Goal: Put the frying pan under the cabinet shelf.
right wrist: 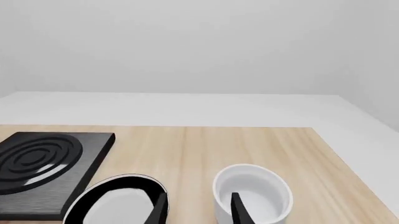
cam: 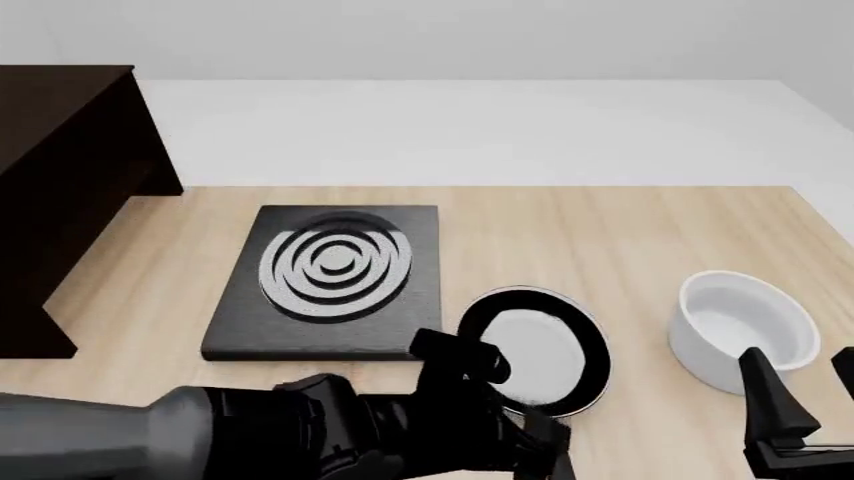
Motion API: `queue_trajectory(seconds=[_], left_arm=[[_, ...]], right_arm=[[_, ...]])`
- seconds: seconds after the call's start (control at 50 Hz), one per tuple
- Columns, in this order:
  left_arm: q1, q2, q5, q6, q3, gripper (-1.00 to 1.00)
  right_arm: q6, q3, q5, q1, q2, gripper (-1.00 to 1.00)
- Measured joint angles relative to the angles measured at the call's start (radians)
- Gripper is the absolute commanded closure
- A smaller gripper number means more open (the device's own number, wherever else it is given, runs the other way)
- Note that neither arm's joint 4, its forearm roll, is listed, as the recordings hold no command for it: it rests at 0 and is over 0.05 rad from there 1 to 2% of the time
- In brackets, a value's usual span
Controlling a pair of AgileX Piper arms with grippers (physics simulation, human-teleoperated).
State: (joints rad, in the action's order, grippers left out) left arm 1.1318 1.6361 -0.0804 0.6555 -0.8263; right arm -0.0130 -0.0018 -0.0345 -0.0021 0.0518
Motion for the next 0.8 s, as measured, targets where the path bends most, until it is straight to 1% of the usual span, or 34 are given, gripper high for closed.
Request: queue_trajectory(seconds=[0.42, 0.8], left_arm=[[0.053, 0.083, -0.099, 0.088, 0.017, -1.00], [0.084, 0.153, -0.183, 0.142, 0.030, -1.00]], right_arm=[[0.000, 0.000, 0.000, 0.000, 0.000, -1.00], [0.000, 0.000, 0.000, 0.000, 0.000, -1.00]])
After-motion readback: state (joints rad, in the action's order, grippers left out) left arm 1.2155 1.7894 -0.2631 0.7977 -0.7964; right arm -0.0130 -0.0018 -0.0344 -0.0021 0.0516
